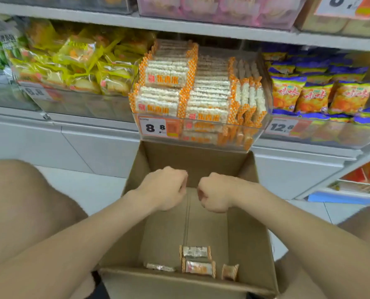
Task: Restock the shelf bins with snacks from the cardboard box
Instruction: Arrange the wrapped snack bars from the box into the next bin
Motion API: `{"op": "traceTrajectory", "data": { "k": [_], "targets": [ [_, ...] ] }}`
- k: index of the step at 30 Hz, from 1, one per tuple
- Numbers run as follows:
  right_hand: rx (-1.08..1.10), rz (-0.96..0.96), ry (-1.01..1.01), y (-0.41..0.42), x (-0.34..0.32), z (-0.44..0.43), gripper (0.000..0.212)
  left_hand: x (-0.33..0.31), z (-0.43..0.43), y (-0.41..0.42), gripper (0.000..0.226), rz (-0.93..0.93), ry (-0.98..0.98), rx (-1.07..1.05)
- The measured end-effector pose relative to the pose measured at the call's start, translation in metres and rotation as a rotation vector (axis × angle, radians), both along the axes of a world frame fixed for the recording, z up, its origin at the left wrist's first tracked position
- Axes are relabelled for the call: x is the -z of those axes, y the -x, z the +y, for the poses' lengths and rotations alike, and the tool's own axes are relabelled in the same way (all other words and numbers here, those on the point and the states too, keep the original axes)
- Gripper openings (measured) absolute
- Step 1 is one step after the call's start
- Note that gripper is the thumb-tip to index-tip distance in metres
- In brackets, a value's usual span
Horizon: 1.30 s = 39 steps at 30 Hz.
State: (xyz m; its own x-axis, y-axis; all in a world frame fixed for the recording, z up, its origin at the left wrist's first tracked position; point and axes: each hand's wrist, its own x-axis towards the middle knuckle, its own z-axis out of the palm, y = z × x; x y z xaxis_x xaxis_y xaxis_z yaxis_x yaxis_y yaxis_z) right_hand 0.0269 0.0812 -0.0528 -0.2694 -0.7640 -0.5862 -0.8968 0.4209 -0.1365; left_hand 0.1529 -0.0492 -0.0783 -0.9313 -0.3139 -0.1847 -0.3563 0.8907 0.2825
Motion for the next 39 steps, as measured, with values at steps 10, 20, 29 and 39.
{"op": "traceTrajectory", "data": {
  "k": [10, 20, 29, 39],
  "targets": [
    [0.033, -0.321, -0.45, -0.021, 0.167, 0.035, 0.031, 0.19, 0.037, -0.014, 0.039, -1.073, -0.124, 0.412],
    [-0.233, -0.324, -0.764, -0.04, 0.245, 0.046, 0.06, 0.262, 0.028, -0.022, 0.063, -1.39, -0.343, 0.413],
    [-0.159, -0.425, -0.744, -0.051, 0.264, 0.043, 0.068, 0.27, 0.018, -0.024, 0.051, -1.345, -0.533, 0.244],
    [-0.045, -0.561, -0.672, -0.048, 0.275, 0.044, 0.063, 0.259, 0.002, -0.011, 0.039, -0.998, -0.676, -0.12]
  ]
}}
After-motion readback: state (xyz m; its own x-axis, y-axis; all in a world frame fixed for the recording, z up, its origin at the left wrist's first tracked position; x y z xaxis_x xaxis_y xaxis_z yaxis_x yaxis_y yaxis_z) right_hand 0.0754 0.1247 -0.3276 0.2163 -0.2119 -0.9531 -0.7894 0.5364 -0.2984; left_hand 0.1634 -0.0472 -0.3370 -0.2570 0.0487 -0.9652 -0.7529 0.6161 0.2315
